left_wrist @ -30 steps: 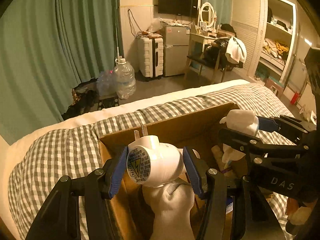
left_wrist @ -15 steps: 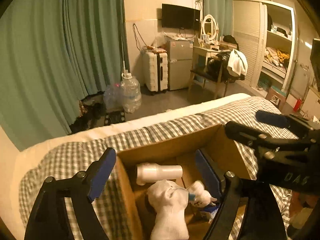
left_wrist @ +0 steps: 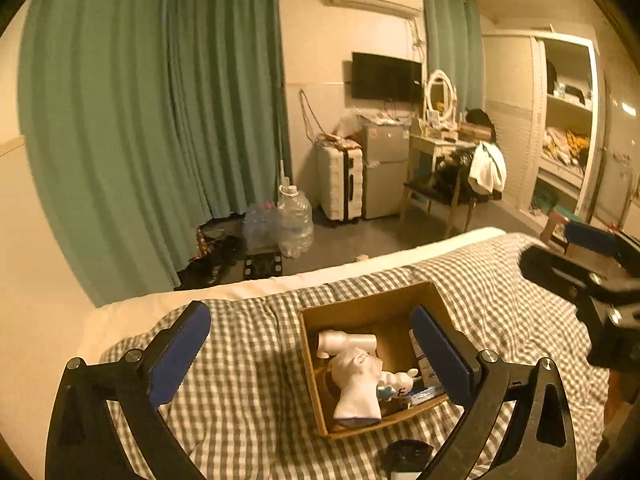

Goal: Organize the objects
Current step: 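Withdraw both tools from the box toward the black cup and earbud case, then grasp the black cup with the right tool while the left tool grasps the white earbud case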

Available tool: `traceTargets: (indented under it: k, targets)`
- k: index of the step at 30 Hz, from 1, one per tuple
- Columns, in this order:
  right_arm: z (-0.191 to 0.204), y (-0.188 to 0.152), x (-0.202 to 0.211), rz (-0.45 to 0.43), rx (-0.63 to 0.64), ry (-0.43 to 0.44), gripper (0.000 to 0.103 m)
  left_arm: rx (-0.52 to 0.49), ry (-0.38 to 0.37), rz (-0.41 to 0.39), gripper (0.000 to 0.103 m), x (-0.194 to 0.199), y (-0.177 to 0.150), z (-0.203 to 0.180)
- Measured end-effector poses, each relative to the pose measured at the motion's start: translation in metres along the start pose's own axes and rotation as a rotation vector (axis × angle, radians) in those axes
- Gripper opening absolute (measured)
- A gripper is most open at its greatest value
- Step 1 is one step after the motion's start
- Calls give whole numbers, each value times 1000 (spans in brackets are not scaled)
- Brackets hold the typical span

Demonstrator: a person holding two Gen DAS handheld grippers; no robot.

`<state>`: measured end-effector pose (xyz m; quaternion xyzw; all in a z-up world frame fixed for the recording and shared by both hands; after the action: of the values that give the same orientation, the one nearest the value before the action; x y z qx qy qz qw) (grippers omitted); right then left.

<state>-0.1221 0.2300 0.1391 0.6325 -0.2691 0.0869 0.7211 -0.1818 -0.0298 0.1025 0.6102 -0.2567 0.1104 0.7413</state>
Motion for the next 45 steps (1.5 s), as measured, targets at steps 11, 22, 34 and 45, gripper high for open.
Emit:
traceTargets:
  k: [11,22,34,45]
  targets:
    - [36,-31,67,-46,75,19,101,40,101,-44,103,54,-36,16]
    - [21,-136,1,115,61,24,101,63,145,78,103,-2,-135,3]
    - [8,-257,-112,440,-15,72,101,53,194,310,103,-86,-235,2]
    - [12,-297,-154,635,-44,157,68,34,165,400,103,-108,-265,-8]
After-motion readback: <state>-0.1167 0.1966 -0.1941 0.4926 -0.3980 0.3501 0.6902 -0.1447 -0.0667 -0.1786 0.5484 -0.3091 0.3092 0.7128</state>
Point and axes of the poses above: each gripper's, at about its wrist camera, not at the fingertips, and x roughly against the way its jaws point, z to its left, y to its top, the point moved 5 cm from there along -x, roughly the way its jaws point, and after that the axes turned 7 degrees about y, right-handed, at the moved point
